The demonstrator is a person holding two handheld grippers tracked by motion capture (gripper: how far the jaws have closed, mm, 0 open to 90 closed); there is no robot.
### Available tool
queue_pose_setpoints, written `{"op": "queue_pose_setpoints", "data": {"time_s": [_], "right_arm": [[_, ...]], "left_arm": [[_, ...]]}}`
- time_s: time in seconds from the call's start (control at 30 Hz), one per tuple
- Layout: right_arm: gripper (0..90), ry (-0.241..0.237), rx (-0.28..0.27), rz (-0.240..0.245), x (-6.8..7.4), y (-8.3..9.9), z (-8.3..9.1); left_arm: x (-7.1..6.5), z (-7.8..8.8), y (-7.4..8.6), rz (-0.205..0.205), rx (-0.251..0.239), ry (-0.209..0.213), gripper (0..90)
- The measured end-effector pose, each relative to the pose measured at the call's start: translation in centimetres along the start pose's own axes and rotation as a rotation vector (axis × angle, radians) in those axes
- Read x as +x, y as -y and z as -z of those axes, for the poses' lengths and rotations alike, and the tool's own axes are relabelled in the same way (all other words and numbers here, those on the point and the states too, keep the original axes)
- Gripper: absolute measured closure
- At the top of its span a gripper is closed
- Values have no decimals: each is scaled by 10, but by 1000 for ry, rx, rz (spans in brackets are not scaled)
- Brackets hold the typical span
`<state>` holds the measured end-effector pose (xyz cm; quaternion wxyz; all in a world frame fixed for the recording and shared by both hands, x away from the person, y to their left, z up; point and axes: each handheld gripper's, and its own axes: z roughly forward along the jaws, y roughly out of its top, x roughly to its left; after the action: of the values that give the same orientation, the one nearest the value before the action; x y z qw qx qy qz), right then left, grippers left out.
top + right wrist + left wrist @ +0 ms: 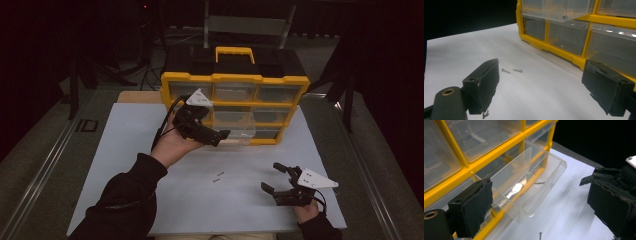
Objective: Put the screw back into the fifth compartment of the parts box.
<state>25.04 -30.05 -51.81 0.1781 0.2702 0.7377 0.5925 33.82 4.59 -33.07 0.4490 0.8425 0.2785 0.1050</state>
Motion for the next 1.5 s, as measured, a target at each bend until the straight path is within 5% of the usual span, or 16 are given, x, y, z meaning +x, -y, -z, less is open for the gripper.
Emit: {"op": "queue_pose_setpoints", "data": {"time_s": [0.43,0.87,1.13,1.5], "right_arm": [[143,4,-4,4,0,-1,0],[143,3,-3,6,1,-1,1],[144,1,-2,4,1,-1,1],[144,0,-2,6,1,-1,0]], "left_arm": [[-6,2,40,-26,-78,62,72],[-14,-14,88,-10,-82,130,153],[-18,-34,114,-40,-9,195,229],[-19,-61,139,-79,85,186,389]]}}
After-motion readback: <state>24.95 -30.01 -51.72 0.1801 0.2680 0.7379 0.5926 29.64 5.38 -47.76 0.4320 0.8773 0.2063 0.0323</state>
